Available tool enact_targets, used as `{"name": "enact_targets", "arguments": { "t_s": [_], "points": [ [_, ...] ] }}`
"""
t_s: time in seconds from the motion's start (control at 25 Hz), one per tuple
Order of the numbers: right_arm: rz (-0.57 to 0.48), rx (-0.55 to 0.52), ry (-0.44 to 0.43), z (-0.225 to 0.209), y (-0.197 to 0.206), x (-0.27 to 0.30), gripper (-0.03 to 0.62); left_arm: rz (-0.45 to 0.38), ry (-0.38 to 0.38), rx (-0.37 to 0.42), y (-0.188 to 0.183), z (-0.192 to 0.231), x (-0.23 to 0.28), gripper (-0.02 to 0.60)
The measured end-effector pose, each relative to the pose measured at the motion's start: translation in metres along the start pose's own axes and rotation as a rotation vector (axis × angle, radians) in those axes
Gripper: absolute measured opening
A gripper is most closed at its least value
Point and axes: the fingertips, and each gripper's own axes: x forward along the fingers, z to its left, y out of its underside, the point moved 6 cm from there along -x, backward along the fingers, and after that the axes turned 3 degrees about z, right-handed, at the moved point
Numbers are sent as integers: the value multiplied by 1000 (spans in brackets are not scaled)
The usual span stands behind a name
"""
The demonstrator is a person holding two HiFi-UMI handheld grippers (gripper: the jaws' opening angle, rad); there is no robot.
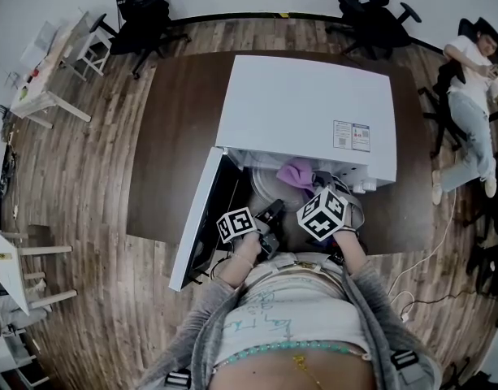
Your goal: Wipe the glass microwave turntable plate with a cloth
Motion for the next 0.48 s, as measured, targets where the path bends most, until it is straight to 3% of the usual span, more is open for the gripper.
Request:
{"name": "enact_targets", "arguments": {
  "t_s": [0.48],
  "points": [
    [115,-125,33,5,-8,43,121,21,-13,-9,2,6,-7,55]
  ]
}}
